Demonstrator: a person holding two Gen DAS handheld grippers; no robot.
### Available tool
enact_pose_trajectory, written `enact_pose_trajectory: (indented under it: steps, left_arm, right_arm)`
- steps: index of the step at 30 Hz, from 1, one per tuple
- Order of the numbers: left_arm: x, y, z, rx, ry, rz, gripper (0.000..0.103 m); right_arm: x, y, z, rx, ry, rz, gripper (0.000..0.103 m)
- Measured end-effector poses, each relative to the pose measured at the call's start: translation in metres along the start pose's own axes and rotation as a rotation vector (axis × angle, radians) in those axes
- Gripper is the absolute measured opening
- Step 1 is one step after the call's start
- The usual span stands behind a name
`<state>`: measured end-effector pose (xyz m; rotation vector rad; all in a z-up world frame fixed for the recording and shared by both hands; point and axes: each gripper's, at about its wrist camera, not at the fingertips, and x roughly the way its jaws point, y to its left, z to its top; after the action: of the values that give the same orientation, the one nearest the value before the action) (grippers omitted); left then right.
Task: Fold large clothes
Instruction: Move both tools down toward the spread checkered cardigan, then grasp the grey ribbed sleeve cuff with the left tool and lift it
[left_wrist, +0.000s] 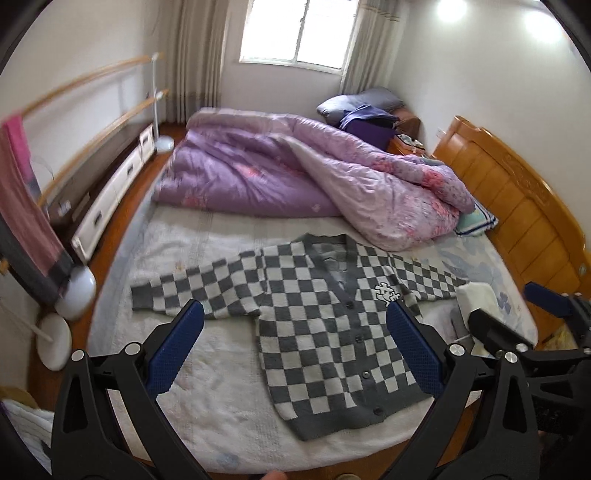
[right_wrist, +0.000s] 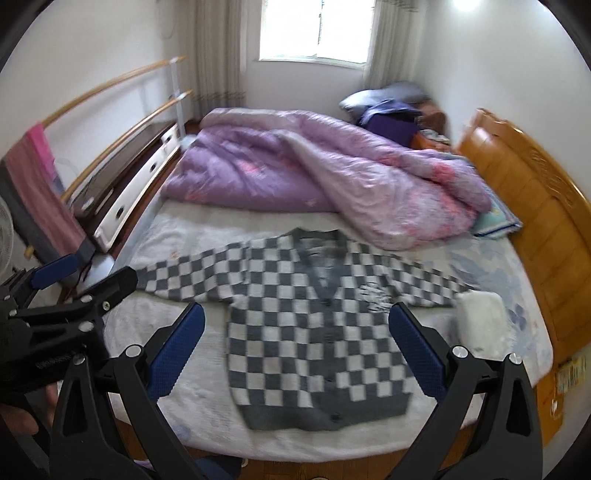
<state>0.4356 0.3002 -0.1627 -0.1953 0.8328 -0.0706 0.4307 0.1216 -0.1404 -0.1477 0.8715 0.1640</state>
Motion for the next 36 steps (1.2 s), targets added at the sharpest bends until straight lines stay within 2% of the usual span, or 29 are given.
enact_pose_trajectory:
  steps: [5,7,10,14,16,18,20,22,23,25,29,31,34,36]
  left_arm:
    - [0.068,0.089,-0.007,-0.121,0.079,0.026,0.098]
    - [0.099,0.12,-0.015,-0.174,0.149,0.001,0.098]
    - [0.146,0.181,-0.032,-0.345,0.217,-0.051,0.098]
    - [0.196,0.242,-0.054,-0.489,0.235,-0.027,0.098]
    - [0.229,0.282,-0.067,-0.579,0.243,-0.004,0.098]
    - [0.258,0.313,-0.077,-0.634,0.262,0.042,0.098]
    - [0.283,0.343,-0.084,-0.667,0.256,0.113,0.098]
    - [0.304,0.369,-0.09,-0.708,0.248,0.136,0.098]
    - [0.319,0.385,-0.095,-0.746,0.248,0.154,0.098]
    - [0.341,0.408,-0.1,-0.799,0.225,0.165,0.098]
    - [0.378,0.435,-0.109,-0.878,0.226,0.168,0.096]
    - [0.398,0.448,-0.117,-0.932,0.225,0.134,0.081]
    - [0.414,0.456,-0.121,-0.939,0.236,0.156,0.077]
    - [0.42,0.46,-0.119,-0.908,0.224,0.189,0.068]
  right_arm:
    - [0.08,0.049,0.011,-0.069,0.078,0.016,0.096]
    - [0.118,0.063,0.013,-0.072,0.117,0.014,0.095]
    - [0.169,0.075,0.015,-0.042,0.186,0.036,0.095]
    - [0.235,0.083,0.017,-0.043,0.208,0.055,0.095]
    - [0.27,0.089,0.018,-0.054,0.231,0.092,0.095]
    - [0.303,0.095,0.015,-0.072,0.268,0.122,0.086]
    - [0.346,0.101,0.011,-0.081,0.336,0.144,0.068]
    - [0.377,0.107,0.005,-0.094,0.37,0.145,0.06]
    - [0.393,0.109,0.001,-0.095,0.393,0.152,0.051]
    - [0.42,0.108,-0.007,-0.068,0.437,0.191,0.044]
    - [0.452,0.103,-0.021,-0.027,0.461,0.226,0.044]
    - [0.465,0.101,-0.027,-0.015,0.465,0.238,0.043]
    - [0.487,0.099,-0.033,-0.006,0.473,0.243,0.039]
    - [0.501,0.095,-0.034,0.019,0.48,0.251,0.032]
